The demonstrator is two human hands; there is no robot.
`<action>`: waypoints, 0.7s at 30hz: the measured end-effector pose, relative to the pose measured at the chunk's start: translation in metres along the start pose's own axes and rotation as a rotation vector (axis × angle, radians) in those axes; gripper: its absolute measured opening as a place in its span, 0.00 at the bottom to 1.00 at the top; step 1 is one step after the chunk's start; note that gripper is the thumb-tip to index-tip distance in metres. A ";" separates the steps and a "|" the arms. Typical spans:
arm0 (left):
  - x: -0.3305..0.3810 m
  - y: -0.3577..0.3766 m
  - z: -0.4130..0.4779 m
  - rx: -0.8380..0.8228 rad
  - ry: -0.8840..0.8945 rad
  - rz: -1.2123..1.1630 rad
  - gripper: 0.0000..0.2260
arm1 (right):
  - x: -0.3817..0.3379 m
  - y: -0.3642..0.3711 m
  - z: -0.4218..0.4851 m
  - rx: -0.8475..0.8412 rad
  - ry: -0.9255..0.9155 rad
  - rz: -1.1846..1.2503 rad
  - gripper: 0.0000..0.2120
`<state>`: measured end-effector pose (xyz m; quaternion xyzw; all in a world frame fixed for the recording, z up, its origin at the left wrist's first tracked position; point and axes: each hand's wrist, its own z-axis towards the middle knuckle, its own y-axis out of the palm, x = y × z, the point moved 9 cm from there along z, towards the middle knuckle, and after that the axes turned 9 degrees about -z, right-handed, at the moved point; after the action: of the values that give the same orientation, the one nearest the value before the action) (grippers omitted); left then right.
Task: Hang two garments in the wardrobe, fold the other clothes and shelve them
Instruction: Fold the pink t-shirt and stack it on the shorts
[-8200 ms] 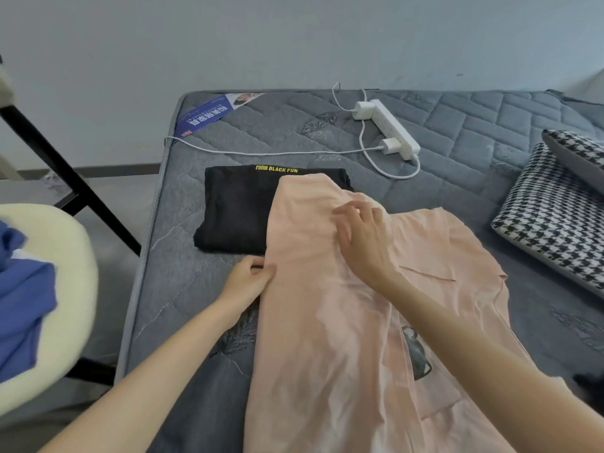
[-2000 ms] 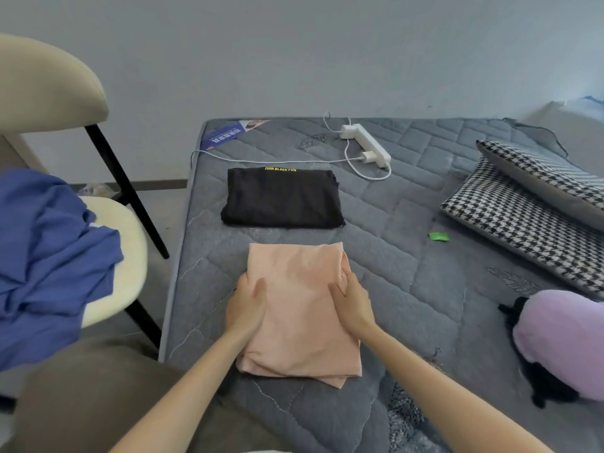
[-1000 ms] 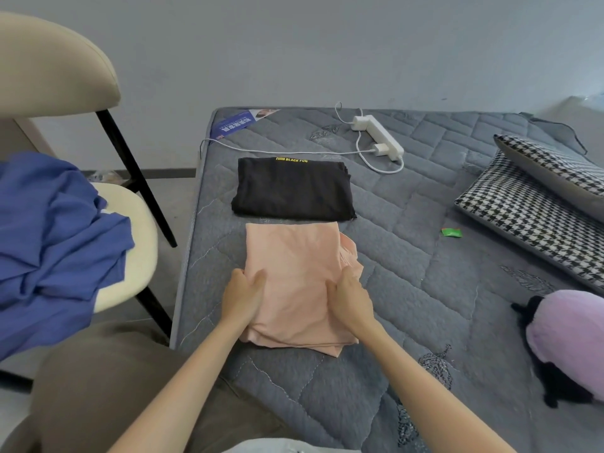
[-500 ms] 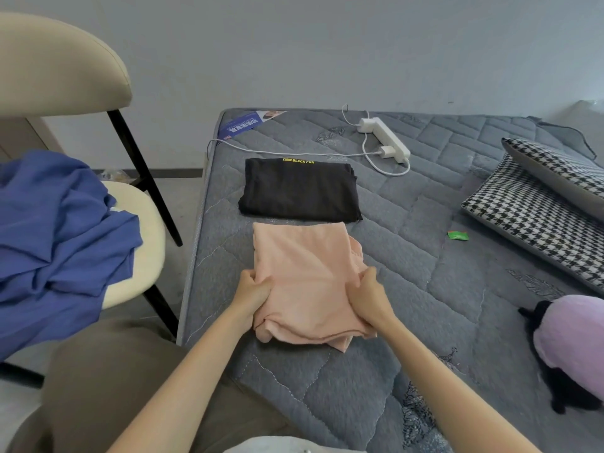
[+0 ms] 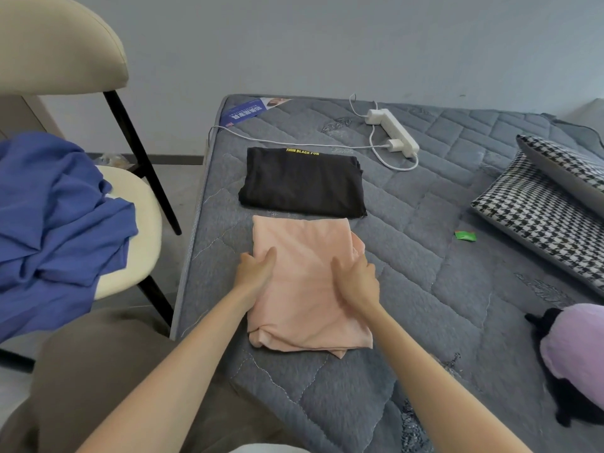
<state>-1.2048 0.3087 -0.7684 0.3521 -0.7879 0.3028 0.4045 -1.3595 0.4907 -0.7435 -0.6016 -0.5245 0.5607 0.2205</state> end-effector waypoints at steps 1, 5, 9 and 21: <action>0.001 0.001 -0.001 0.016 0.027 0.019 0.26 | -0.002 0.001 0.003 -0.003 -0.003 0.001 0.30; 0.002 -0.001 0.000 0.055 0.101 0.034 0.17 | -0.003 0.010 0.015 -0.060 0.003 0.156 0.25; -0.001 -0.004 0.004 -0.019 -0.016 -0.202 0.15 | -0.001 0.010 0.026 -0.143 0.032 0.396 0.16; 0.076 0.004 0.006 -0.388 -0.141 -0.702 0.20 | -0.127 -0.100 0.090 -0.103 -0.411 0.272 0.13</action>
<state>-1.2428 0.2829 -0.7080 0.5368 -0.6880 -0.0328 0.4873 -1.4568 0.3852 -0.6265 -0.5504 -0.5002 0.6685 0.0008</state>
